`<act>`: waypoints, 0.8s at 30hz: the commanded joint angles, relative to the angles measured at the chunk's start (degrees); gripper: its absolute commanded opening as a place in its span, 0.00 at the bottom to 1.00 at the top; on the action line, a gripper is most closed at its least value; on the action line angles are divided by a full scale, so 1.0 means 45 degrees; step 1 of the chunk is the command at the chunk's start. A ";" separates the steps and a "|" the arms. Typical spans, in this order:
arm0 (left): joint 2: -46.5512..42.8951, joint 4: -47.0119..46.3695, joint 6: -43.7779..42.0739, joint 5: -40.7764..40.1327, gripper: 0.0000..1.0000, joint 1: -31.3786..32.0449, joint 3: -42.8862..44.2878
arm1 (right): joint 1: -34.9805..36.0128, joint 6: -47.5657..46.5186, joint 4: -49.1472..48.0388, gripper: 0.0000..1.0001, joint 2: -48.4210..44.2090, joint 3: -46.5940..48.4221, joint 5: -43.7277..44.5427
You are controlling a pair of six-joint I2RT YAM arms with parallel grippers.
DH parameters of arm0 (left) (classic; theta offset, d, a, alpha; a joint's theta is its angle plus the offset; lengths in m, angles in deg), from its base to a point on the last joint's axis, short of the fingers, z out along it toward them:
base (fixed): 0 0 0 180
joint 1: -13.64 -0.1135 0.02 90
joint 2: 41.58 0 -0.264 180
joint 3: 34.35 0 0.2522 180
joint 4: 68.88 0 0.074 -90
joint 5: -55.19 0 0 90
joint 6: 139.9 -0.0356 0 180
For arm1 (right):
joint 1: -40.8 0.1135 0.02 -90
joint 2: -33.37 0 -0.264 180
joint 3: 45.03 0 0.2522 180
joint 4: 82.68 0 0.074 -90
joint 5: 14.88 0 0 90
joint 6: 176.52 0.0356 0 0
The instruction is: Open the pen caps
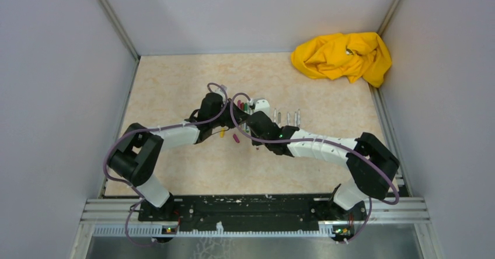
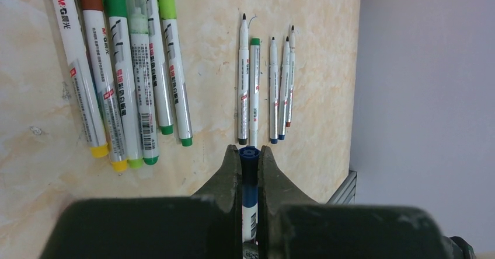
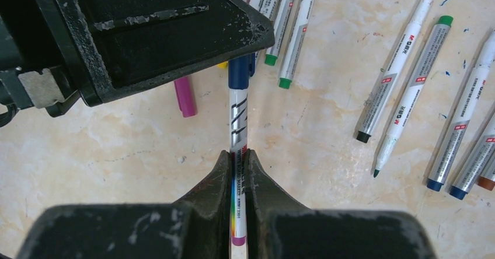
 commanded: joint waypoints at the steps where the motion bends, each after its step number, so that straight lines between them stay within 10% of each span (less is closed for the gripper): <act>1: -0.0151 -0.0464 -0.0061 0.0208 0.00 0.0091 -0.0257 | 0.0160 0.0024 -0.0486 0.00 -0.0537 0.0195 0.0311; 12: -0.0430 -0.0599 -0.0389 0.0581 0.00 0.0144 -0.0239 | 0.0160 -0.0248 -0.0553 0.20 -0.0126 0.0460 0.0558; 24: -0.0755 -0.0803 -0.0504 0.0928 0.00 0.0130 -0.0314 | -0.0078 -0.0359 -0.0667 0.16 0.0423 0.0582 0.0539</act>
